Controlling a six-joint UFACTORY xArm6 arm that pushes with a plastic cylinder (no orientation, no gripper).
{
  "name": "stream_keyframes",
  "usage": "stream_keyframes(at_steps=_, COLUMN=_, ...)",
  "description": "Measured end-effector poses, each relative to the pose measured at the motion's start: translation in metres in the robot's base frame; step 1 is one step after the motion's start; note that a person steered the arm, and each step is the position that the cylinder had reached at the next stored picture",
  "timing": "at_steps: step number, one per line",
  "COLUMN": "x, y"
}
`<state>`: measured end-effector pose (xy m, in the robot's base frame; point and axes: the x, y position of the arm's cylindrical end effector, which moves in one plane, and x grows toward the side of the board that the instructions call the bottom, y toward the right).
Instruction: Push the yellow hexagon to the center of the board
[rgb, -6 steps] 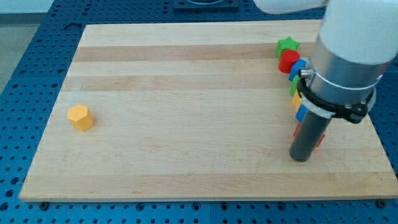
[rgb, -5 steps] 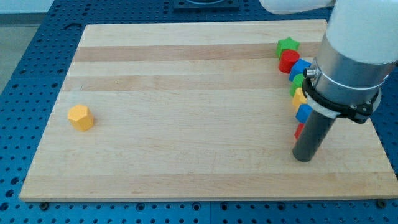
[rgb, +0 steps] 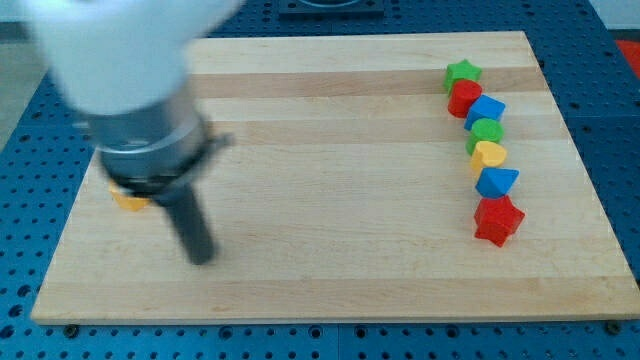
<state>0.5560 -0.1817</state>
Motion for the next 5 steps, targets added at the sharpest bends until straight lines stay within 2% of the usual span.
stream_keyframes(at_steps=1, x=-0.007, y=-0.096)
stream_keyframes(at_steps=2, x=-0.010, y=-0.123)
stream_keyframes(at_steps=5, x=-0.096, y=-0.053)
